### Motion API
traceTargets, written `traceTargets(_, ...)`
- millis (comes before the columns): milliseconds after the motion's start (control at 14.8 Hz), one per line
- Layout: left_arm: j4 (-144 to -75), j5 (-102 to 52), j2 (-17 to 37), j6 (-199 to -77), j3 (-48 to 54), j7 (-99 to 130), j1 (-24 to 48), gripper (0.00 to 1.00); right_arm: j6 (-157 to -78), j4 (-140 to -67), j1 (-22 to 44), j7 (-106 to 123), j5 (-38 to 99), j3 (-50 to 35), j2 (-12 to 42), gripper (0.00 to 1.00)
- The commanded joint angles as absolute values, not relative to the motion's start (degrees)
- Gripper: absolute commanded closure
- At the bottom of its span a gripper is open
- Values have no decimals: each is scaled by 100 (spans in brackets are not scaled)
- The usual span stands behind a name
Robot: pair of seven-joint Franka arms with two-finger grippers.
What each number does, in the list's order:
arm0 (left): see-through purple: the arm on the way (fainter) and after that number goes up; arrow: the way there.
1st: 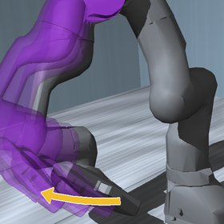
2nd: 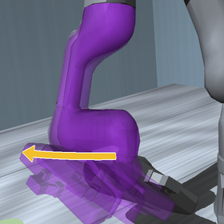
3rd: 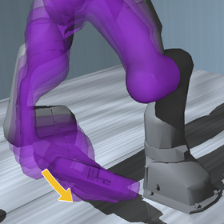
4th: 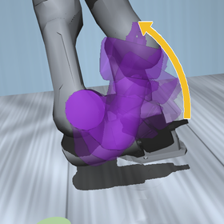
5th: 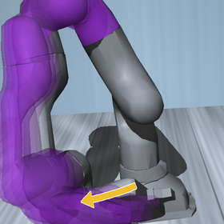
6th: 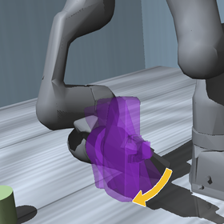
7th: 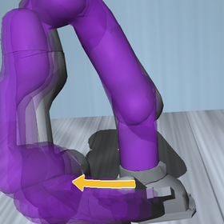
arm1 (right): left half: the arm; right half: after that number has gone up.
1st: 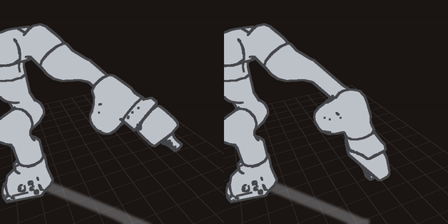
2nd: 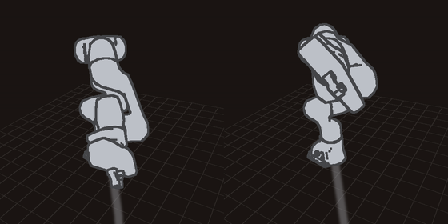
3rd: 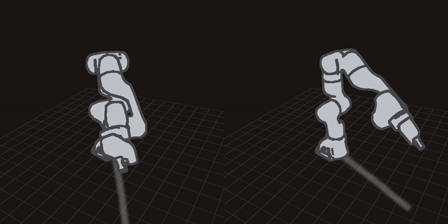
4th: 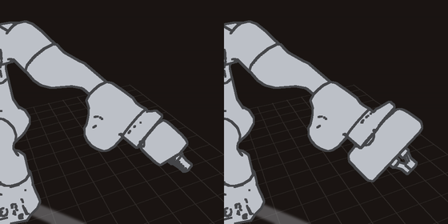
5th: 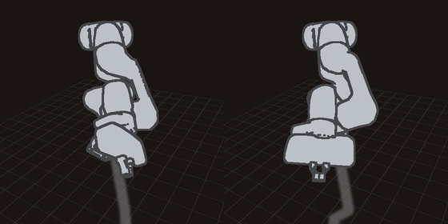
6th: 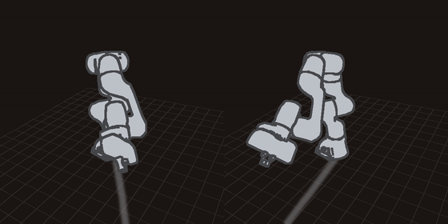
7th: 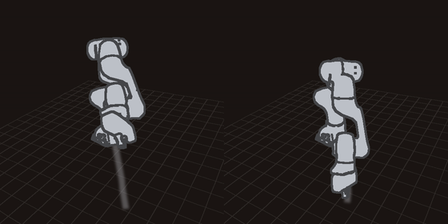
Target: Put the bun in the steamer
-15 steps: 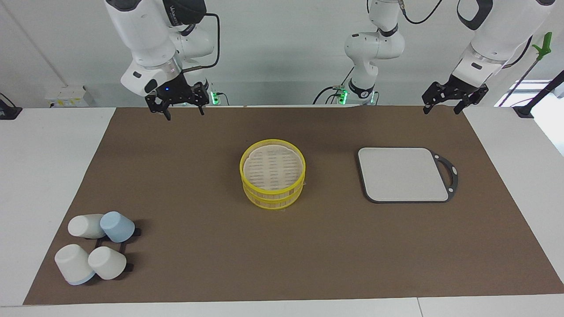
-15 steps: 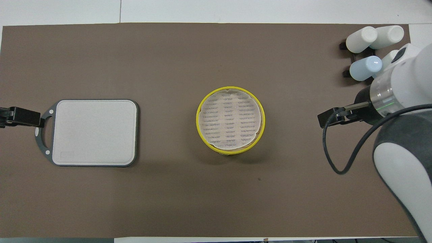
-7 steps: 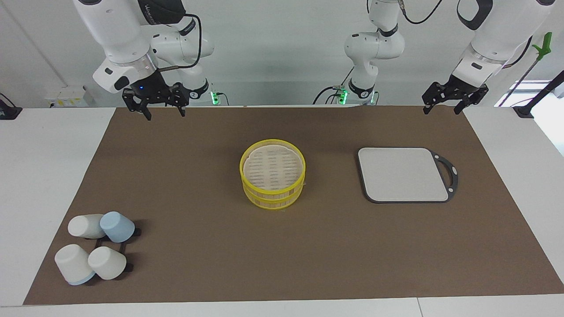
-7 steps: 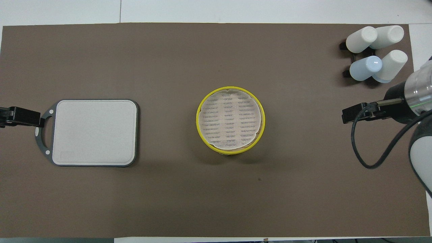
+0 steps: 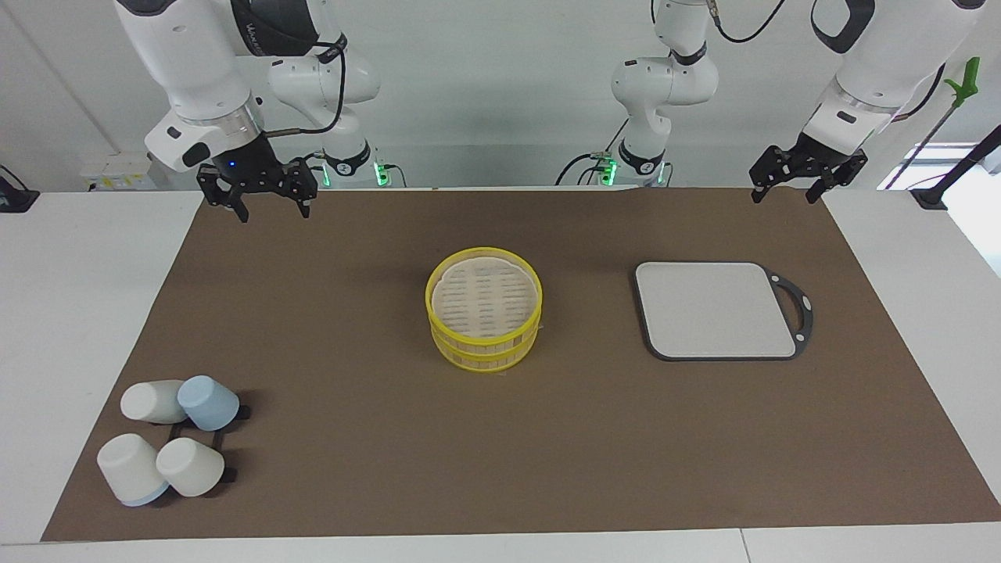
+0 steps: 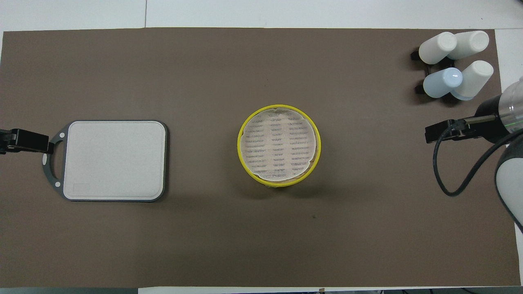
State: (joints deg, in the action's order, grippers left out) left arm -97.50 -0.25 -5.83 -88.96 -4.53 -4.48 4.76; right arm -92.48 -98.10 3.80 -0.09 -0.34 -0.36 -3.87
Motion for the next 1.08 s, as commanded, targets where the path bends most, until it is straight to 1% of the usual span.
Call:
traceTargets(0, -9888, -79, -694, -9009, -413, -475, 422, 0, -9316, -9914, 255, 123, -70, 25, -448, 0)
traceTargets(67, -9888, -79, -694, -9009, -413, -475, 422, 0, -9290, -9905, 246, 140, -70, 253, -448, 0)
traceTargets(202, -9888, -79, -694, -9009, -413, -475, 413, 0, -9307, -9940, 246, 342, -53, 413, -448, 0)
traceTargets(1010, -9888, -79, -694, -9018, -413, -466, 422, 0, -9343, -9949, 220, 492, -141, 413, -448, 0)
